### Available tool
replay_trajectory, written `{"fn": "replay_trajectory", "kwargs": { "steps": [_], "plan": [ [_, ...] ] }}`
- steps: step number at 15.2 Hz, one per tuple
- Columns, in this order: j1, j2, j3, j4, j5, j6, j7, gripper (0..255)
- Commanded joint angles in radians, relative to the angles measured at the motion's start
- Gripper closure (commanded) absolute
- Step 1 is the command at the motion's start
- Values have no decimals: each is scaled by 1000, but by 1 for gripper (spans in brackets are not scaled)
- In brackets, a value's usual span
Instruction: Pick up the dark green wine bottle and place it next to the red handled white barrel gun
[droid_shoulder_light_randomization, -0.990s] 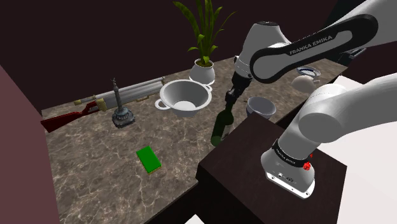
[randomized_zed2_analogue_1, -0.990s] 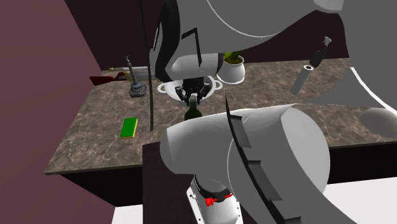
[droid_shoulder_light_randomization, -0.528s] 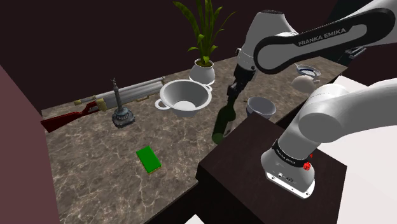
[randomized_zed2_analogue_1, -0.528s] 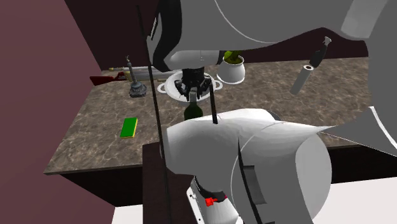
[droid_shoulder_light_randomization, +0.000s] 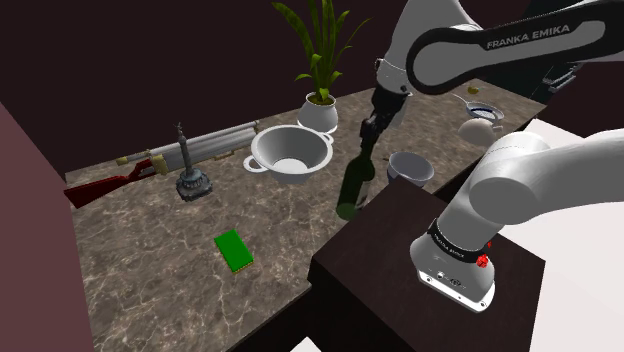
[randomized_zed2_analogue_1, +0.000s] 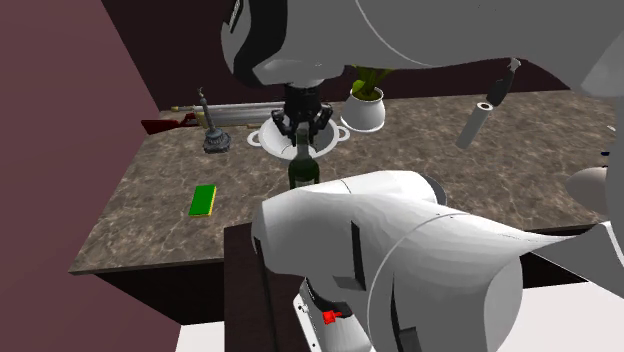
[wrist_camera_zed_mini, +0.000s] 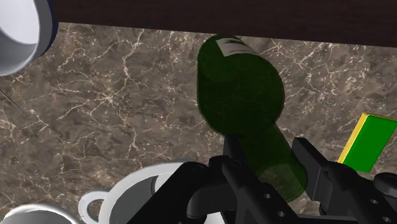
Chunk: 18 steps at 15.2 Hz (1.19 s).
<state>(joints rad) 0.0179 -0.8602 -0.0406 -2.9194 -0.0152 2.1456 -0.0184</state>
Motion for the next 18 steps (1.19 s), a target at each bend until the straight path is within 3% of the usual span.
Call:
{"fn": "replay_trajectory", "kwargs": {
  "steps": [1,18],
  "plan": [
    [-1,-16,-1,23,-1,-39,-1,255],
    [1,-58,6,232,4,-291,2,255]
  ]
}}
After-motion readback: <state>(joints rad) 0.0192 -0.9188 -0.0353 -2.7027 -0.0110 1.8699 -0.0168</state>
